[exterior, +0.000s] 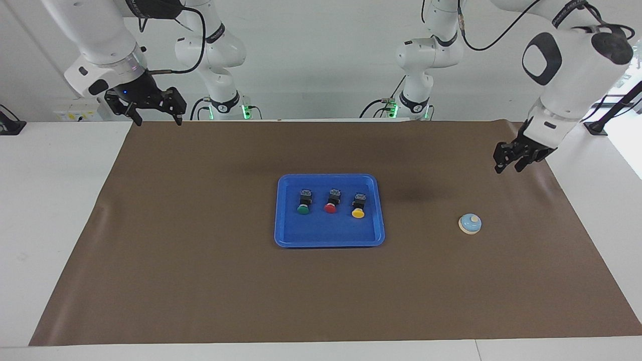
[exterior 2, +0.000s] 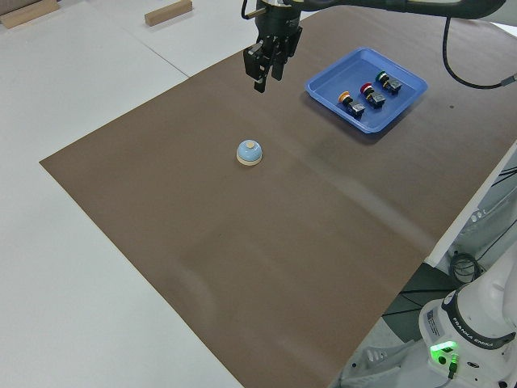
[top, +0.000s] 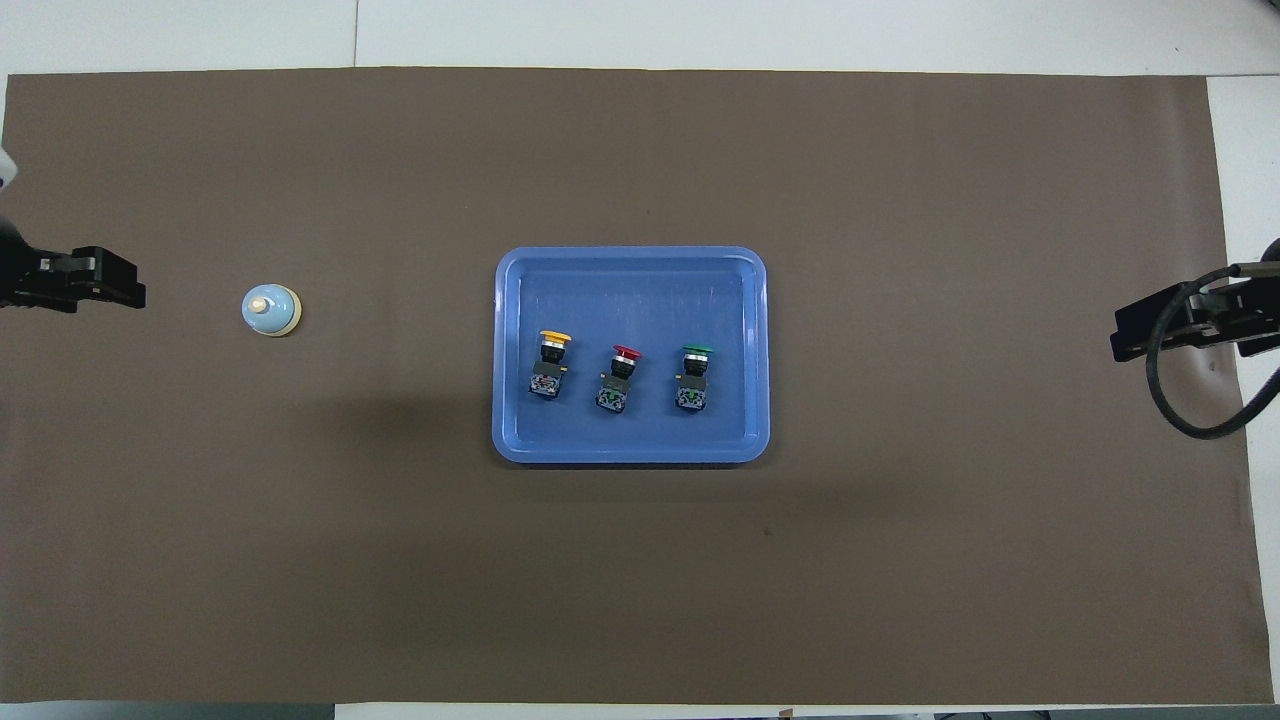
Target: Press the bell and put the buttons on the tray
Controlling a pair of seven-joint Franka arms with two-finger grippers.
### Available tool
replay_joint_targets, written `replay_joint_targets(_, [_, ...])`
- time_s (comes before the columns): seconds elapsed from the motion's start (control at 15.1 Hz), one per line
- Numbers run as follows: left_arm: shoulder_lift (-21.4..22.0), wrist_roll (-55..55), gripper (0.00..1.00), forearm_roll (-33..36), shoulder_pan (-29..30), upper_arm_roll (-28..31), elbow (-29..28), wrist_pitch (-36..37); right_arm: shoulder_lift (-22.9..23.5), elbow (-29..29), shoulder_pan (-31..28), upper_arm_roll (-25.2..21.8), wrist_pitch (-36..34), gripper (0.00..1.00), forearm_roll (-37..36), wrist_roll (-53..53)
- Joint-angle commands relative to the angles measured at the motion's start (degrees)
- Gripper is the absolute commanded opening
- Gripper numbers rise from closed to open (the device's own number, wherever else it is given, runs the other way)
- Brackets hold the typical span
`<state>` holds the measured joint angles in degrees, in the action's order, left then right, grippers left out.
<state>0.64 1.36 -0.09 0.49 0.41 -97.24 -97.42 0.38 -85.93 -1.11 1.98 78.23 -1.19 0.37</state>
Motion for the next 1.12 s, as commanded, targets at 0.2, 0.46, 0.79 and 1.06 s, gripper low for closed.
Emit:
replay_joint_targets(0.2, [3.1,-0.7,1.0,-0.3,0.0,-0.1,2.3,8.5,-1.0,-1.0,-1.0,0.7,0.3,1.0,0.2,-1.1])
replay_joint_targets(0.46, [3.0,-0.3,1.0,-0.2,-0.7,-0.2,2.5,8.3,-1.0,-1.0,-1.0,0.7,0.3,1.0,0.2,-1.1])
replay_joint_targets(0.79, [3.1,-0.1,1.0,-0.6,-0.7,-0.3,2.4,9.6,-1.1,-1.0,-1.1,0.7,0.3,1.0,0.2,-1.1])
replay_joint_targets(1.06, [3.1,0.0,1.0,-0.7,-0.7,-0.3,2.4,10.1,-1.0,-1.0,-1.0,0.7,0.3,1.0,0.2,-1.1])
